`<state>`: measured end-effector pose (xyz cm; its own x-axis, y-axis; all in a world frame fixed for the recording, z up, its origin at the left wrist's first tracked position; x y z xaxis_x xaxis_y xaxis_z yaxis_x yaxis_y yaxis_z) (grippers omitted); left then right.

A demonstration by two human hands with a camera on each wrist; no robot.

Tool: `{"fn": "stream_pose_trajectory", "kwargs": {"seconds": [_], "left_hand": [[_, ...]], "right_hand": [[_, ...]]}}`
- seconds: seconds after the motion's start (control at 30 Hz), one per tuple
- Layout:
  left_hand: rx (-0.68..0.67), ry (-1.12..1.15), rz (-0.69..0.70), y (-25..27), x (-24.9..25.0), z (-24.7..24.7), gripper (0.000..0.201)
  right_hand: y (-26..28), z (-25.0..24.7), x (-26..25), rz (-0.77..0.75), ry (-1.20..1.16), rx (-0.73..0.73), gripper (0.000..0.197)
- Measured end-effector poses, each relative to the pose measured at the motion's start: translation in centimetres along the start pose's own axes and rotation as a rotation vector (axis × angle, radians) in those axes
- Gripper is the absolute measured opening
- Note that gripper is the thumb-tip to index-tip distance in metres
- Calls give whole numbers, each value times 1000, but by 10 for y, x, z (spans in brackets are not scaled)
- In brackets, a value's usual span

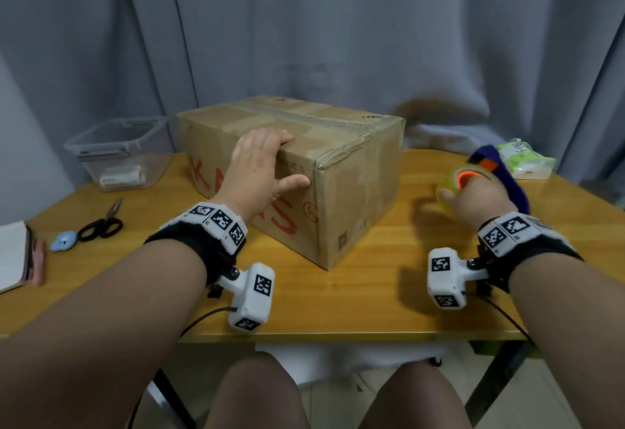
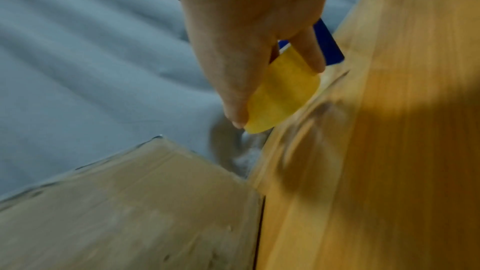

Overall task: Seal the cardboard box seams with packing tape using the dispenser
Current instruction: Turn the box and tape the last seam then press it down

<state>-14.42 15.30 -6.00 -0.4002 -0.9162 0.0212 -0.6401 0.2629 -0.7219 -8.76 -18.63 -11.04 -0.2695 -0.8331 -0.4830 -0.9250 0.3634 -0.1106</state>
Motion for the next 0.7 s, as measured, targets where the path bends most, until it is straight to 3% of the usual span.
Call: {"fn": "stream_pose_trajectory", "kwargs": {"seconds": [0.17, 0.33, 0.4, 0.53, 0.7], "left_hand": [[-75, -279, -66, -31, 47, 23, 91], [-119, -427, -171, -70, 82, 47, 75], [-145, -349, -130, -84, 77, 58, 69], [-126, -251, 103, -87, 60, 76, 61], [-107, -311, 44, -101, 55, 89, 61]], "right_hand": [[11, -8, -34, -178, -169, 73, 41], [11, 1, -48, -162, -185, 78, 34], [5, 3, -36, -109, -106, 78, 33], [-11, 20, -13, -5, 46, -22, 39], [-28, 33, -19, -50, 186, -168, 35]]}}
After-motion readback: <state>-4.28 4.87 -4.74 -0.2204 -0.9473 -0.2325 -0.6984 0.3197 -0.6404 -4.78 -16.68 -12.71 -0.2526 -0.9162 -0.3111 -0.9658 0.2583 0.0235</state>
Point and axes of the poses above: each hand's wrist, its own y-axis away from the middle knuckle, its own z-axis out of the palm, x = y × z, the point moved 4 cm from there along -y, towards the middle knuckle, and after that the axes turned 5 degrees about -y, right-handed, at the moved point
